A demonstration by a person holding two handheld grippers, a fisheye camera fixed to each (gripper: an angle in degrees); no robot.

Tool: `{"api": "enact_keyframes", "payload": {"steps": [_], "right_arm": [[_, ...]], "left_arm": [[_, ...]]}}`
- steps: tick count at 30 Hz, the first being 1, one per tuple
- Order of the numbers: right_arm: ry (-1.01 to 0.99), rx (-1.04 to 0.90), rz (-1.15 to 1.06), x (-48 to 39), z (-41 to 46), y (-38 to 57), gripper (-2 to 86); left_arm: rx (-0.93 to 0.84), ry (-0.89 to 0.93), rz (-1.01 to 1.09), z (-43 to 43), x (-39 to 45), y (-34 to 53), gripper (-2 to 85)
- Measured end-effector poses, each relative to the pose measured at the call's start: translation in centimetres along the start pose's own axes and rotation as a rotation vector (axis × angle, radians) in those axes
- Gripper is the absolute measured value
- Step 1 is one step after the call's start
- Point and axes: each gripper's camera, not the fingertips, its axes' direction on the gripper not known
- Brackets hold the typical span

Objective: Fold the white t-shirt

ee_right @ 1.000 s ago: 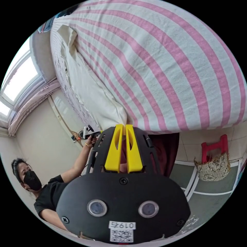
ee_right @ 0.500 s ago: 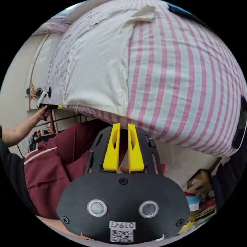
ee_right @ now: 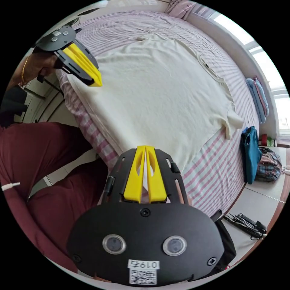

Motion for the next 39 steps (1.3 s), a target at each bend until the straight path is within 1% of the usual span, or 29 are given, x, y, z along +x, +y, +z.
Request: {"api": "enact_keyframes", "payload": {"steps": [3, 6, 8, 12, 14, 16, 18, 19, 20, 23, 25, 26, 28, 31, 35, 37, 39], "right_arm": [[-0.061, -0.054, 0.027, -0.5, 0.6, -0.7, -0.7], [-0.094, -0.055, 0.054, -0.7, 0.1, -1.3, -0.7], [-0.104, -0.059, 0.059, -1.0, -0.2, -1.7, -0.7], [-0.114, -0.05, 0.097, -1.4, -1.1, -2.5, -0.8], [-0.112, -0.066, 0.072, -1.7, -1.6, -3.0, -0.8], [-0.091, -0.103, 0.002, -2.2, -2.4, -4.0, -0.9], [-0.081, -0.071, -0.032, -2.4, -3.4, -4.1, -0.8], [-0.105, -0.011, -0.007, -2.2, -4.4, -3.7, -0.7], [-0.118, 0.005, 0.014, -1.9, -4.9, -3.6, -0.6], [-0.084, 0.035, 0.038, -1.8, -6.9, -2.7, 0.5], [-0.03, 0.064, -0.065, -3.2, -8.5, -2.2, 8.2], [-0.011, 0.069, -0.093, -3.7, -8.8, -2.1, 9.6], [0.033, 0.05, -0.218, -5.4, -9.4, -1.9, 12.0], [0.106, 0.068, -0.339, -6.9, -9.6, -1.7, 10.1], [0.143, 0.034, -0.437, -7.7, -8.9, -2.1, 8.9], [0.135, 0.029, -0.457, -7.6, -8.9, -2.4, 1.9], [0.109, 0.061, -0.418, -6.8, -9.7, -2.7, 0.3]], "left_arm": [[-0.078, -0.031, 0.031, 3.2, 1.7, -0.8, 0.7], [-0.088, -0.008, 0.009, 5.0, 2.5, -1.2, 0.8], [-0.092, 0.041, -0.024, 6.2, 2.8, -1.5, 0.8], [-0.091, 0.018, 0.005, 7.8, 4.3, -1.9, 0.8], [-0.11, 0.059, -0.031, 8.8, 4.5, -2.3, 0.7], [-0.112, 0.088, -0.024, 9.3, 4.7, -2.5, 0.6], [-0.104, 0.05, 0.039, 9.6, 5.7, -2.7, 0.5], [-0.086, -0.017, 0.101, 9.5, 6.7, -2.7, 0.5], [-0.075, -0.07, 0.159, 9.5, 7.8, -2.5, 0.5], [-0.029, -0.127, 0.274, 9.2, 10.3, -1.9, 0.5], [0.026, -0.181, 0.338, 8.9, 11.8, -1.5, 0.6], [0.046, -0.224, 0.392, 9.0, 12.9, -1.2, 0.6], [0.048, -0.265, 0.473, 9.7, 14.5, -1.0, 0.8], [0.031, -0.337, 0.576, 11.3, 16.3, -1.0, 0.9], [-0.007, -0.356, 0.658, 13.2, 17.2, -1.4, 0.9], [-0.015, -0.384, 0.697, 13.9, 17.5, -1.5, 0.8], [-0.017, -0.399, 0.719, 14.2, 17.6, -1.7, 0.6]]}}
